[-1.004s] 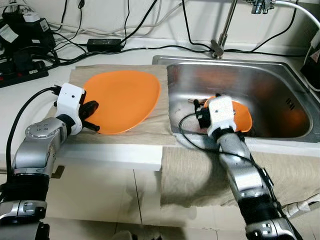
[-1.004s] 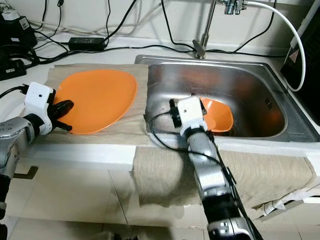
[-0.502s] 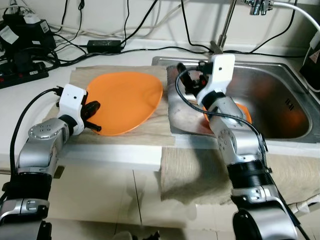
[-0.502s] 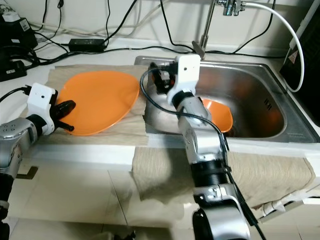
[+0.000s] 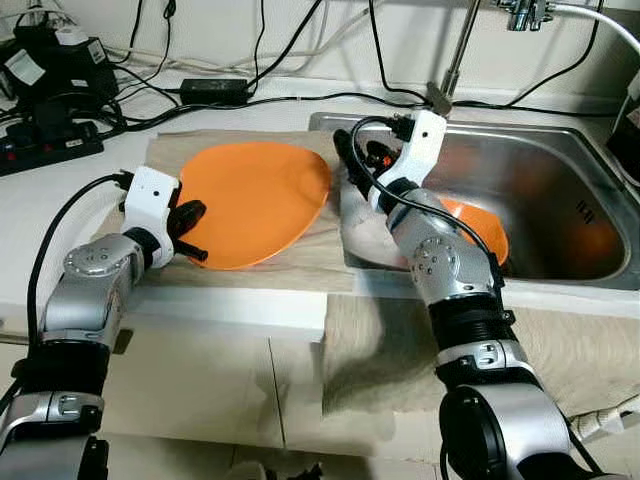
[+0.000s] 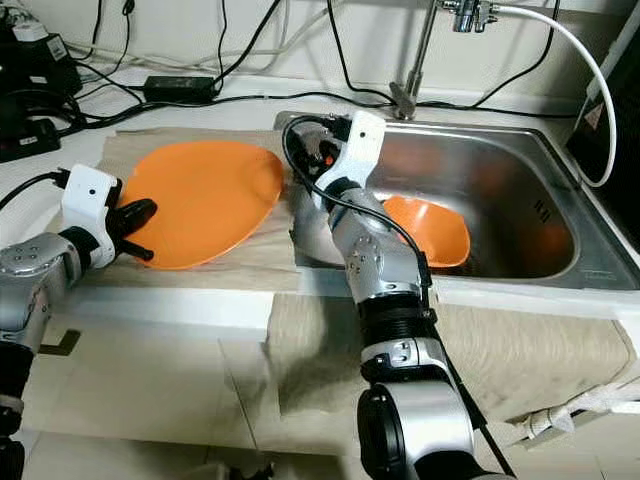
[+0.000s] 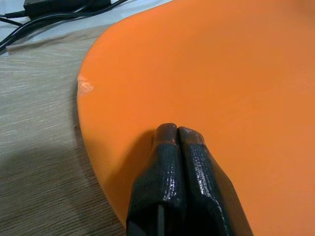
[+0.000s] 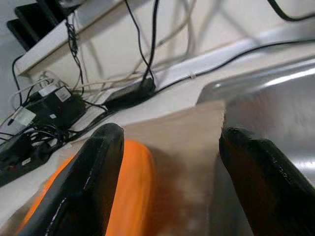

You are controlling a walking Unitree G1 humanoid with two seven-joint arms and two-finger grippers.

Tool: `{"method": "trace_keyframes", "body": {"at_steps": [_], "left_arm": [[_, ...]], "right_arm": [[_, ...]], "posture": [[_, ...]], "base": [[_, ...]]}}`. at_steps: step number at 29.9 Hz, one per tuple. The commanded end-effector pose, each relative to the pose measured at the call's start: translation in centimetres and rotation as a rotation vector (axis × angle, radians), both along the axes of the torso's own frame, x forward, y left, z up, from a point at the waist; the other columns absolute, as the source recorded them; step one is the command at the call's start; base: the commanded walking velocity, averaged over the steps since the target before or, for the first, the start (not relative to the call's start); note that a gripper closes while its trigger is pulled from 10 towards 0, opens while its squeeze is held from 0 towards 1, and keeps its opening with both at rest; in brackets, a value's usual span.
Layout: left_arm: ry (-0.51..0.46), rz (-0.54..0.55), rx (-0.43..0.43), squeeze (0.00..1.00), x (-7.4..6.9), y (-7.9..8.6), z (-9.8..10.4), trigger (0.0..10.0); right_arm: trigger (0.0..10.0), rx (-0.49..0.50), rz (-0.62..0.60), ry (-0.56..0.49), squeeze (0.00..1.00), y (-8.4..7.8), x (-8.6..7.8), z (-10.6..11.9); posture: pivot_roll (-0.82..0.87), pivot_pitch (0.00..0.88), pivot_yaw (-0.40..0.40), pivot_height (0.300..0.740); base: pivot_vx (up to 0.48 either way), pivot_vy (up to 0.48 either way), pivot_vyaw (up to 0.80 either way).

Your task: Kitchen organization

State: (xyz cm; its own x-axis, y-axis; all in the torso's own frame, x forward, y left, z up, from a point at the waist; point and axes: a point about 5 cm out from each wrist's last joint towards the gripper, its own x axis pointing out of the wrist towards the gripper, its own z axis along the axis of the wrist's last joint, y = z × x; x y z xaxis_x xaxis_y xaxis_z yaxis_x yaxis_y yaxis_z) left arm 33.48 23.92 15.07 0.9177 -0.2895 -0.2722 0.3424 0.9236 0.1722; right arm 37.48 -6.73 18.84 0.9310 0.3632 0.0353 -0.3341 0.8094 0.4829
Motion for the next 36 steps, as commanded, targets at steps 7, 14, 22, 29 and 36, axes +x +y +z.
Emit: {"method": "trace_keyframes", "body": {"at_steps": [7,14,22,29,36], "left_arm": [[0.16,-0.016,0.038,0.0,-1.0,-0.3,-3.5,10.0],[0.161,-0.021,0.038,0.0,-1.0,-0.4,-3.6,10.0],[0.161,-0.023,0.043,0.0,-1.0,-0.4,-3.6,10.0],[0.158,-0.028,0.042,0.0,-0.9,-0.5,-3.6,10.0],[0.155,-0.033,0.042,0.0,-0.8,-0.6,-3.5,10.0]], "right_arm": [[10.0,0.086,0.01,0.122,0.0,0.8,0.1,-1.7],[10.0,0.119,0.052,0.161,0.0,1.8,-0.2,-2.2],[10.0,0.146,0.165,0.136,0.0,3.8,-0.8,-1.4],[10.0,0.152,0.209,0.15,0.0,4.7,-1.2,-1.7],[10.0,0.152,0.229,0.182,0.0,5.2,-1.3,-2.5]], "posture": [[0.09,0.019,-0.012,0.74],[0.09,0.02,-0.012,0.74],[0.09,0.02,-0.012,0.74],[0.09,0.017,-0.015,0.74],[0.1,0.011,-0.016,0.74]], "base": [[0.0,0.0,0.0],[0.0,0.0,0.0],[0.0,0.0,0.0],[0.0,0.0,0.0],[0.0,0.0,0.0]]}}
